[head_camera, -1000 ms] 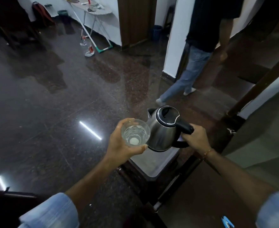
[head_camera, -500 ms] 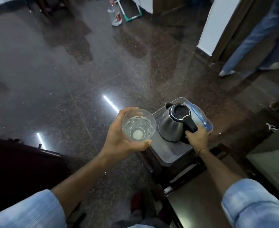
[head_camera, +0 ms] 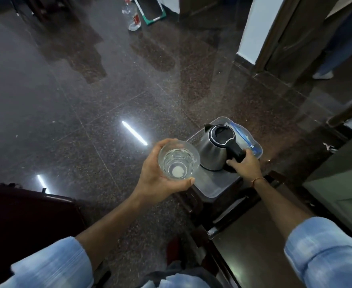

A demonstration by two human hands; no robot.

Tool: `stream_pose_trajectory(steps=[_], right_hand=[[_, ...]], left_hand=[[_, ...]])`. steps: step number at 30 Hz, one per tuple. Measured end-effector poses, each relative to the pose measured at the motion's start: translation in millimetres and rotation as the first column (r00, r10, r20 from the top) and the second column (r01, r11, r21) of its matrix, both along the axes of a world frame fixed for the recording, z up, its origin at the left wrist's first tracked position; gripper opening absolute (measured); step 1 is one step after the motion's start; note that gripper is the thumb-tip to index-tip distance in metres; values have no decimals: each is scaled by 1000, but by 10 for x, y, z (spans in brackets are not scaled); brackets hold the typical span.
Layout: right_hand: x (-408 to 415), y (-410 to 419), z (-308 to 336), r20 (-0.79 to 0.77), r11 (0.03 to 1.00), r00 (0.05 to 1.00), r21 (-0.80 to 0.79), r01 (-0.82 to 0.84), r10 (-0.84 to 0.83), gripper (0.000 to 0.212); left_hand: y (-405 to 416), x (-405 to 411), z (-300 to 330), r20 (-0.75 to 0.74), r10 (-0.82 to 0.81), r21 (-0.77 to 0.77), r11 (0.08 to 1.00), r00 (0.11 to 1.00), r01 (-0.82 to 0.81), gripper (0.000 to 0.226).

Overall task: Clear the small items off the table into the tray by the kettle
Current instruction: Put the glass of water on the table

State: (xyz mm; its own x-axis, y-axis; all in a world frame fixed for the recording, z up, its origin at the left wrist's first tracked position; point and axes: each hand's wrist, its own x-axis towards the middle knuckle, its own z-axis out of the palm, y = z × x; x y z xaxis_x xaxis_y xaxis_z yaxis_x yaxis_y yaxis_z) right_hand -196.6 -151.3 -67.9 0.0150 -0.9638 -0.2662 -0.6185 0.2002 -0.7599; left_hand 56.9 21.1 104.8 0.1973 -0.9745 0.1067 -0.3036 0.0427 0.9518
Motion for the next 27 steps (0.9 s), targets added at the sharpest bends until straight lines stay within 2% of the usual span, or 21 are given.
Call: stream_pose_trajectory(steps=[4,7,11,17,27], right_hand=[[-151,198,280,26,998,1000,-68,-2,3,66],[-332,390,546,1,992,999,-124,33,-33,71],[-656,759,876,4,972,990,-187,140,-142,70],[-1277,1444,1236,103,933,953,-198,300,-285,66],[-2706,2763,1598,201,743,775,-222,631,-599,55]], left_hand=[[6,-58,-8,-44,-53,1,999,998,53,82],[-20,-144,-18,-56,-124,-11,992,991,124,81],[-70,-364,-14,-65,-232,-11,973,971,232,82],[-94,-1006,10,-98,-403,-17,915,910,403,81],[340,-2593,3,-131,-633,7,769,763,639,82]])
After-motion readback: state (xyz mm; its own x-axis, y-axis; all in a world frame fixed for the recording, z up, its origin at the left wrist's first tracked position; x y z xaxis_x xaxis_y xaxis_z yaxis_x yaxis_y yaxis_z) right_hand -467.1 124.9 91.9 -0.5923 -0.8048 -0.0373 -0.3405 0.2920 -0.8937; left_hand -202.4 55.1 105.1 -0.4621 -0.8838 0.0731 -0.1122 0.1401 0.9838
